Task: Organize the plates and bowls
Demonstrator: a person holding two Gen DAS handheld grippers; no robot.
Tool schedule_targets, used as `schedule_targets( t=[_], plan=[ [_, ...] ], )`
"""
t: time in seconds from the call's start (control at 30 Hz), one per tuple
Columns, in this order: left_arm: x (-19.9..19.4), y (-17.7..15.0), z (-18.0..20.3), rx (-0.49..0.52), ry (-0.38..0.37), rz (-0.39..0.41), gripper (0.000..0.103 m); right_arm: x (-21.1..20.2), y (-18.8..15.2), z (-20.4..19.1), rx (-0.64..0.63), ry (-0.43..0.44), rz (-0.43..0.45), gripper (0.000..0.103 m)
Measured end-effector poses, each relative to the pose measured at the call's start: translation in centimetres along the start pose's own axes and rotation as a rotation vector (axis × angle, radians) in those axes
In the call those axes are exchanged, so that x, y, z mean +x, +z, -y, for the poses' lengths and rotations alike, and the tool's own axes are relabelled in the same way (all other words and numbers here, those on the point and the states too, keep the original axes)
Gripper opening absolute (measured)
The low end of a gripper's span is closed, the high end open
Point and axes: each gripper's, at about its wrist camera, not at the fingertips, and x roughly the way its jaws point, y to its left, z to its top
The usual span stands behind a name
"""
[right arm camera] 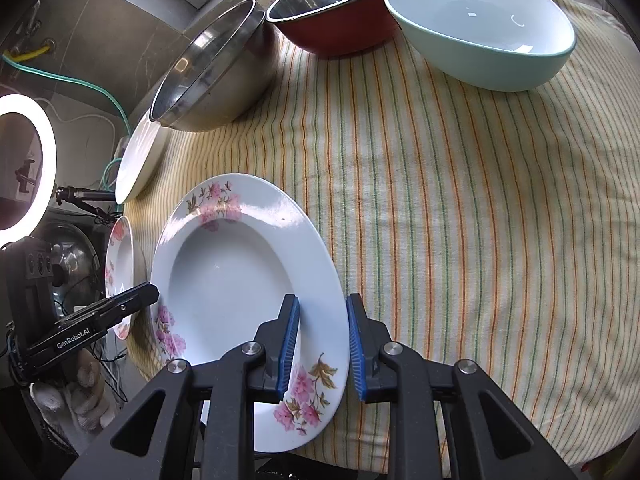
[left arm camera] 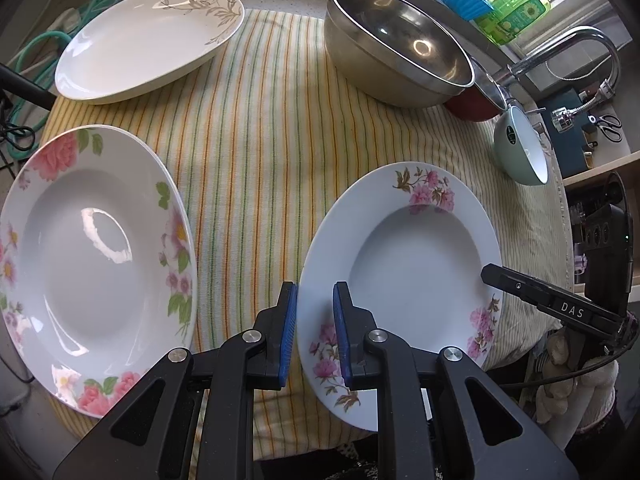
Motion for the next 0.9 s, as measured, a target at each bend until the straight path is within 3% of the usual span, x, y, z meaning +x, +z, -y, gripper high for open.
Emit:
schedule_targets(
  t=[0.9],
  plan=[
    [0.45,0.28,0.01,-0.003,-0.02,0.017,0.016,-0.08,-0.79,0.19,0.008,-0.012,0.001,0.021]
  ],
)
